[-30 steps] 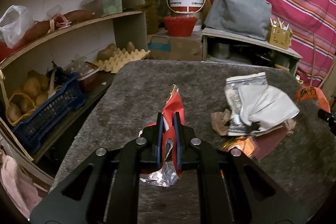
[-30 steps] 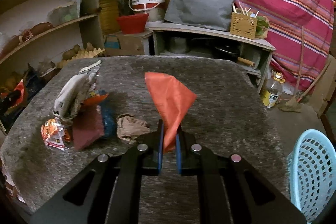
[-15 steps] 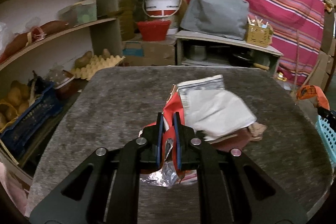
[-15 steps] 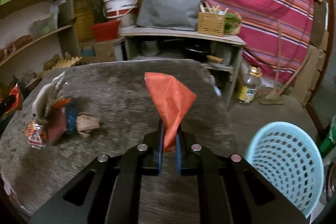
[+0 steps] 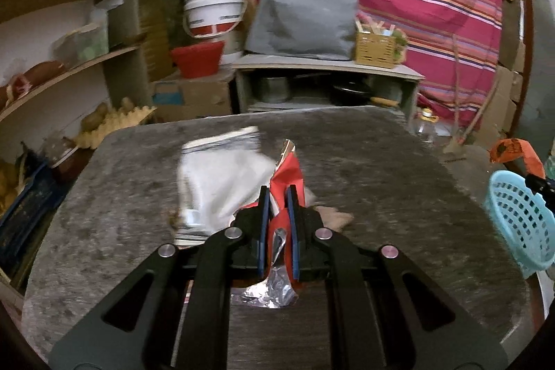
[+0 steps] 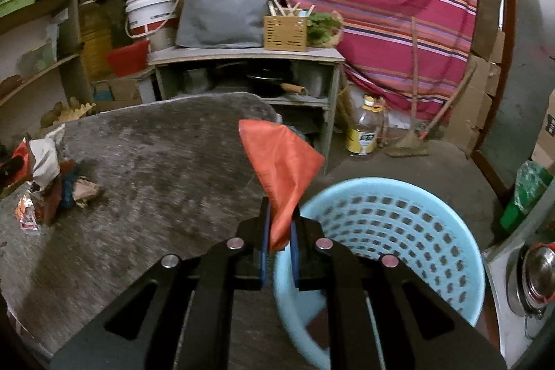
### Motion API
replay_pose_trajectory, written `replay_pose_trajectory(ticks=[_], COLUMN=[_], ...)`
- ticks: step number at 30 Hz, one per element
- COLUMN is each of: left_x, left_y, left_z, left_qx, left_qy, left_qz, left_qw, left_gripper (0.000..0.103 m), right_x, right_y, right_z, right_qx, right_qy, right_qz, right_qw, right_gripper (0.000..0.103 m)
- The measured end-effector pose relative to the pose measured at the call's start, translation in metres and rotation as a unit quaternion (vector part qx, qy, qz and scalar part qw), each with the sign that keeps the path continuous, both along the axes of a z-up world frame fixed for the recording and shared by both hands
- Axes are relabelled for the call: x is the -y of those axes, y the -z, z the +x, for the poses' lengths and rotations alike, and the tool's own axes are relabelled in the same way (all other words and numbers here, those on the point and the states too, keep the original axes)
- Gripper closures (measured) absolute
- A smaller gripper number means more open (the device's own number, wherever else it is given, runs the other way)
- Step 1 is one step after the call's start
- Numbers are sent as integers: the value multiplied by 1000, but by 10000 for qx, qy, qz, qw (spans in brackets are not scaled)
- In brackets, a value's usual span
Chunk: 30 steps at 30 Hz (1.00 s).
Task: Collect trash
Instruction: 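Carry the orange cloth and red wrapper with both tools over the blue basket, then open the left tool to drop the red wrapper into the basket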
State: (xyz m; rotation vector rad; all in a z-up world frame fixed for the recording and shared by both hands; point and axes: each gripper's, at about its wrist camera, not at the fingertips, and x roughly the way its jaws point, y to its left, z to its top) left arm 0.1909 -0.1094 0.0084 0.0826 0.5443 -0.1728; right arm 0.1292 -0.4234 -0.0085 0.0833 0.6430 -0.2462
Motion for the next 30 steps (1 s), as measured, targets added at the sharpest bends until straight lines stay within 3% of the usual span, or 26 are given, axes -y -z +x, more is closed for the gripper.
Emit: replay_pose_trajectory(ticks=[15, 30], left_x=[105, 257], left_y=[-11, -1], left_z=[-13, -47], left_qx=[44, -14], left_qy=[960, 2321], left_qz=[-136, -178], left_qw=[9953, 9725], left_gripper=[94, 94], right_x=[63, 128], right_y=[4, 20], right_z=[-38, -64], right_qx=[-17, -99], right_qy=[453, 1009], right_qz=[86, 364], right_qw=[9989, 9942], right_gripper=[93, 93])
